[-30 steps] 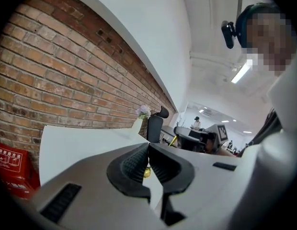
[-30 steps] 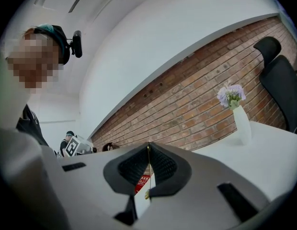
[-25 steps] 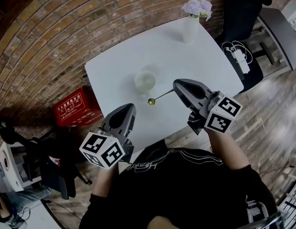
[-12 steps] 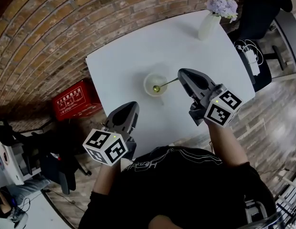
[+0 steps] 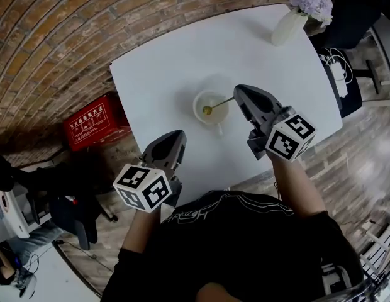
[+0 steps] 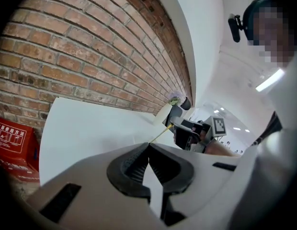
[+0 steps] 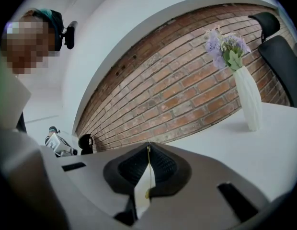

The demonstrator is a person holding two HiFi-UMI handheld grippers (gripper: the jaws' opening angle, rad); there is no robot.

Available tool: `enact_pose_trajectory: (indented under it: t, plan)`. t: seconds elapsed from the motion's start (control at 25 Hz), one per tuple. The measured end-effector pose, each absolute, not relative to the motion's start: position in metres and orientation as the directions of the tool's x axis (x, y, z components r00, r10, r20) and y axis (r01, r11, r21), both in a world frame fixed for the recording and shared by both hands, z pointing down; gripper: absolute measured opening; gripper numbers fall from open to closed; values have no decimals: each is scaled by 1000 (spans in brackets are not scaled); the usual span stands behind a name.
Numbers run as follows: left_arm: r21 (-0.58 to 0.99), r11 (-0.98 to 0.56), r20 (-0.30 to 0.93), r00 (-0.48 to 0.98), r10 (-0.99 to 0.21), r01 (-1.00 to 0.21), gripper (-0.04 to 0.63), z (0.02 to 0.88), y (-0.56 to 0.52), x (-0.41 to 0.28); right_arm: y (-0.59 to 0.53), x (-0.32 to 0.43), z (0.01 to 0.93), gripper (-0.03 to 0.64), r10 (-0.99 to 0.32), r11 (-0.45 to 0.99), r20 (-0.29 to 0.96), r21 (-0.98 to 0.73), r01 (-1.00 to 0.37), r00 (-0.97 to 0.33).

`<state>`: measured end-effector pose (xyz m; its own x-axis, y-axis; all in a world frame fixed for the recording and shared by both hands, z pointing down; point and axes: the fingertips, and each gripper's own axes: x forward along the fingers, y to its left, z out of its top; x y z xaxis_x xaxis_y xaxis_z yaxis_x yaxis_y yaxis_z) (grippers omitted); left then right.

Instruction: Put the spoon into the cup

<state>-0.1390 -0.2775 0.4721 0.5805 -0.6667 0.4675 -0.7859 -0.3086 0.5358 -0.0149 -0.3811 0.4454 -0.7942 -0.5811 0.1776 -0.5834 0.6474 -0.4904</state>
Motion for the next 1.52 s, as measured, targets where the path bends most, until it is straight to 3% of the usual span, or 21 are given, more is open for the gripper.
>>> enact_pose_trajectory:
  t: [0.92,1.52]
  plan:
    - [549,-261,531,573,-624,-794,5,516,-282,-147,-380,-35,486,-2,-538,663,220,-486,-569,-814]
    - [557,-253,534,575,-620,-791,5,521,-277,-144,-393,-18,503,0,-565,574,225,-584,-574,-794]
